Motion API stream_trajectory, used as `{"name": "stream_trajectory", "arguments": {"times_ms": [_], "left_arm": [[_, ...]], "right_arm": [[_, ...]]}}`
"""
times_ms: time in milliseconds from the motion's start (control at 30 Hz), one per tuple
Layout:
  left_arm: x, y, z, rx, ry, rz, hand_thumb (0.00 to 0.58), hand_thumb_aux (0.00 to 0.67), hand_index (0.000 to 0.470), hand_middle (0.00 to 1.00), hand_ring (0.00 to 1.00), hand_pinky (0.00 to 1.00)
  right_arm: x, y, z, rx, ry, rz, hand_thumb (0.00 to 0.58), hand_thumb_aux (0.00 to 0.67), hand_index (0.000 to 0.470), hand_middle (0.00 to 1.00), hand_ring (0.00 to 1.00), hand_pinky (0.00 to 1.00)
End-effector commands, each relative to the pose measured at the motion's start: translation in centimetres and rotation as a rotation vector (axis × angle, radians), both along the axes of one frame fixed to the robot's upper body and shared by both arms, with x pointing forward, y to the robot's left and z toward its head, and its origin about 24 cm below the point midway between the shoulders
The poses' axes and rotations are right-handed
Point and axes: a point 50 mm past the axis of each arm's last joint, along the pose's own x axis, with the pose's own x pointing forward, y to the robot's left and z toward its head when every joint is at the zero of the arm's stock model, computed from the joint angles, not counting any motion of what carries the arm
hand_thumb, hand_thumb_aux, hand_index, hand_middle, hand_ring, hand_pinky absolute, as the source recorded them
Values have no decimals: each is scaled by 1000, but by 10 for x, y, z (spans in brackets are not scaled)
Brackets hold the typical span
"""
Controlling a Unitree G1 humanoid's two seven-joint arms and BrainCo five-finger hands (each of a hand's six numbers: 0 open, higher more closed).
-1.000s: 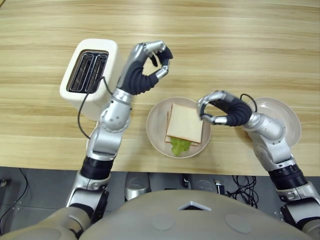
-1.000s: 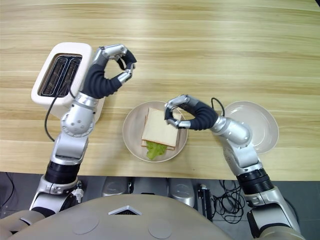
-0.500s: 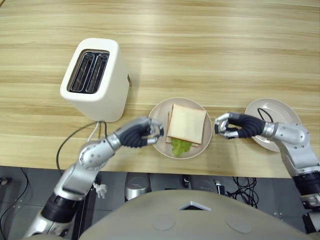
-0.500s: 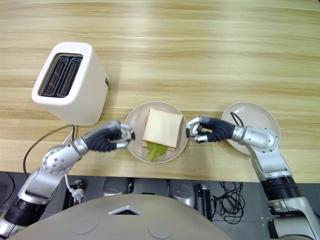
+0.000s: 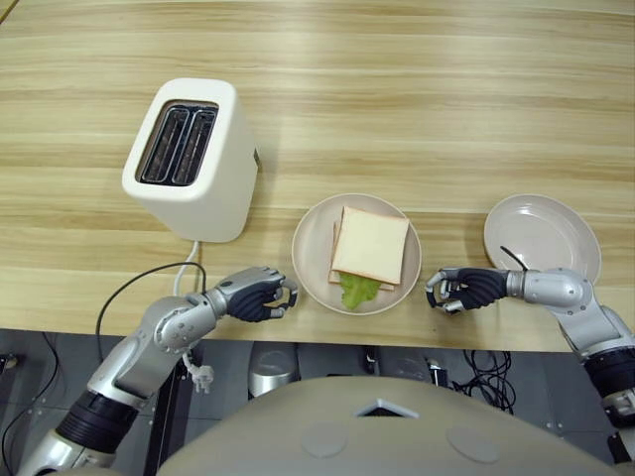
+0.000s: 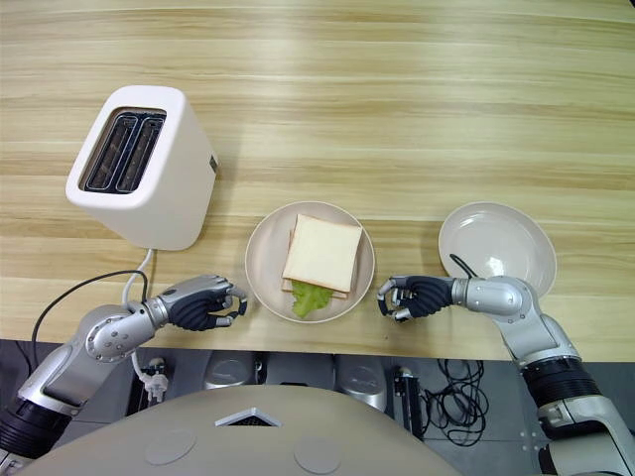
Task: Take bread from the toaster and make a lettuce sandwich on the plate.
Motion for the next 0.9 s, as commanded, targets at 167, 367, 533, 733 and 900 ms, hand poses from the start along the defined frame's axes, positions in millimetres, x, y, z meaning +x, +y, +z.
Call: {"name": "stream_trajectory", "arguments": {"times_ms": [167,367,533,733,900], "left_arm": [[7,-34,-24,30,-39,-126,580,670,460,1000,1000,1000],[30,-45,-26,28,-102,-141,580,670,460,1000,1000,1000],[67,-48,-21,59,-202,-120,580,670,460,1000,1000,1000],[101,-59,-20,63,-252,-105,580,670,460,1000,1000,1000],[121,-74,-31,84,-229,-105,580,670,460,1000,1000,1000]], "right_arm": [[-11,33,-18,10,38,115,580,670,460,1000,1000,1000],[6,49,-16,40,-36,112,580,670,460,1000,1000,1000],[34,50,-15,15,-113,51,580,670,460,1000,1000,1000],[61,58,-17,-38,-160,72,580,670,460,1000,1000,1000],[80,70,-25,-90,-143,99,580,670,460,1000,1000,1000]]}}
